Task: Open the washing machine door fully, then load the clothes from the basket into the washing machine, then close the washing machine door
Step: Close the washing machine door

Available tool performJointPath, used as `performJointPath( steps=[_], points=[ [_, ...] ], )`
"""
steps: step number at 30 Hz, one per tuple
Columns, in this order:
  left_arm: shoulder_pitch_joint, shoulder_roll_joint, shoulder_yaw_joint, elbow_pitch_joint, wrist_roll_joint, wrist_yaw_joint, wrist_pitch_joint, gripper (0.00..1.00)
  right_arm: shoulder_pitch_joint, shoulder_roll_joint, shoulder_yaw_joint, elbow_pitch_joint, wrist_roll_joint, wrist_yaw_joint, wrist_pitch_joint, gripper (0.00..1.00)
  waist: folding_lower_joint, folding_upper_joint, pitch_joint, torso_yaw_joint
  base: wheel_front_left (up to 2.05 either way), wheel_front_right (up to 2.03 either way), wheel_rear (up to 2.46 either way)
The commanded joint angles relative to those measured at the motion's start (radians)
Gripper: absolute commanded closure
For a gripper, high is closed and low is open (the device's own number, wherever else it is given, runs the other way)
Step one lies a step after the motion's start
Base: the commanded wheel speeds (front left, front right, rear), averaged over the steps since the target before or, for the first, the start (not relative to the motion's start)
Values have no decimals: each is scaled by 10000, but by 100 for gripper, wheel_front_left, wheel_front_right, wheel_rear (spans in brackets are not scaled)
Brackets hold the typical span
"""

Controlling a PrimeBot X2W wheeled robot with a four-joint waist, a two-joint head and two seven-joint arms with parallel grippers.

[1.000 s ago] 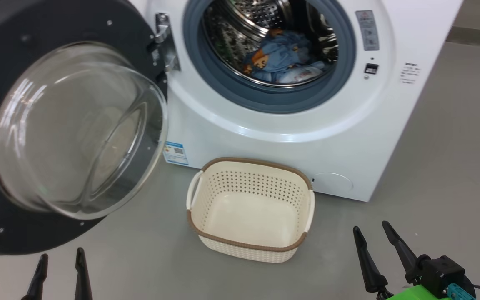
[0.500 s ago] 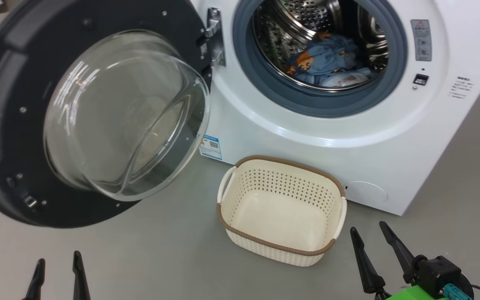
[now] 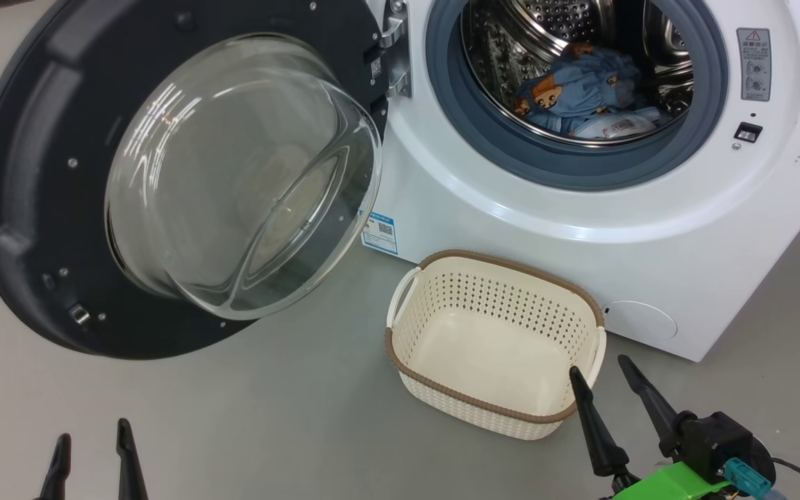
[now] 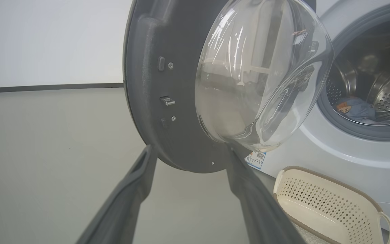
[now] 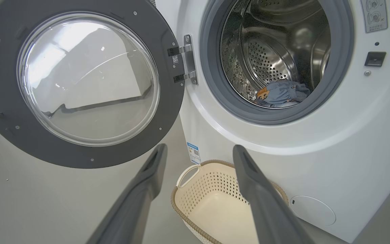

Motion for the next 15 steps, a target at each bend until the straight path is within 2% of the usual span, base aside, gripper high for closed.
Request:
performJointPath(
  steps=[1,15],
  points=[
    [-171,70,336,-286,-84,66,-63,0,-400,-26,296,-174,-111,25,-49,0,0,0,11,6,0,0,0],
    [-141,70,271,-385,-132,65,-63,0,-457,-26,307,-71,-119,25,-49,0,0,0,30,-8,0,0,0]
  ],
)
